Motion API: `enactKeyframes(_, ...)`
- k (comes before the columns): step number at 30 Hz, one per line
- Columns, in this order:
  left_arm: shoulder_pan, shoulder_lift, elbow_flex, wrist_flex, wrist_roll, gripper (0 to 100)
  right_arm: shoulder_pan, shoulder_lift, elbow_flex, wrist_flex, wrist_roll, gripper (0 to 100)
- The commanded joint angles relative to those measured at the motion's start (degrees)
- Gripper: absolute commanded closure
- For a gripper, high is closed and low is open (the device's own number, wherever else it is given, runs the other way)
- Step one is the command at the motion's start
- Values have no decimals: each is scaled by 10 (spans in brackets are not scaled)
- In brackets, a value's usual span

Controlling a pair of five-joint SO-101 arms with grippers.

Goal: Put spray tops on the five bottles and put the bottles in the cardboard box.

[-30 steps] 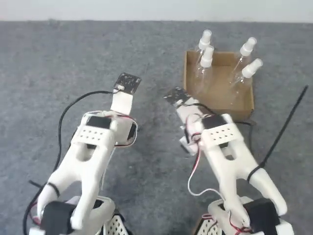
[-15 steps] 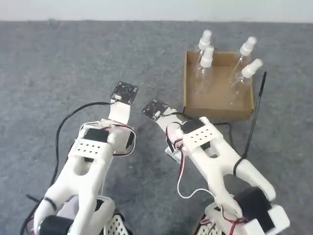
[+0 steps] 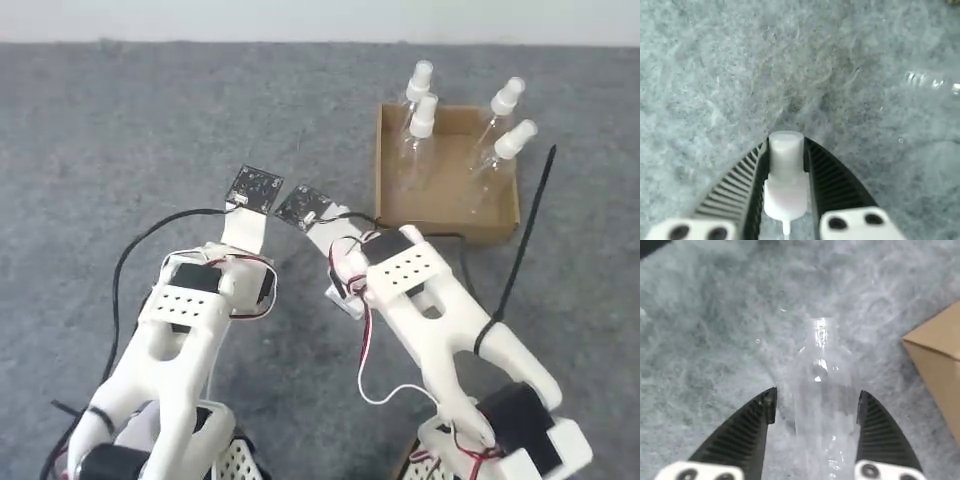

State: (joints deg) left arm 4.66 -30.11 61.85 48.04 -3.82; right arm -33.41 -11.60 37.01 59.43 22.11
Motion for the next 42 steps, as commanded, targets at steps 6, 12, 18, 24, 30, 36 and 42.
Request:
enactKeyframes(6, 2, -27, -2, -12, 4, 988, -9, -26, -16, -53, -6, 803)
enactKeyframes(12, -1, -27, -2, -12, 4, 988, -8, 14, 16, -79, -2, 806)
enactKeyframes(18, 1, -27, -2, -12, 4, 988, -7, 32, 18, -80, -1, 807)
enactKeyframes(24, 1, -27, -1, -12, 4, 988, -7, 36, 22, -61, 38, 803)
enactKeyframes(30, 1, -27, -1, -12, 4, 988, -9, 36, 21, -29, 68, 730)
enactKeyframes(36, 2, -25, -1, -12, 4, 988, -9, 36, 21, -22, 85, 726)
enactKeyframes(42, 2, -25, -1, -12, 4, 988, -10, 36, 34, -26, 88, 803)
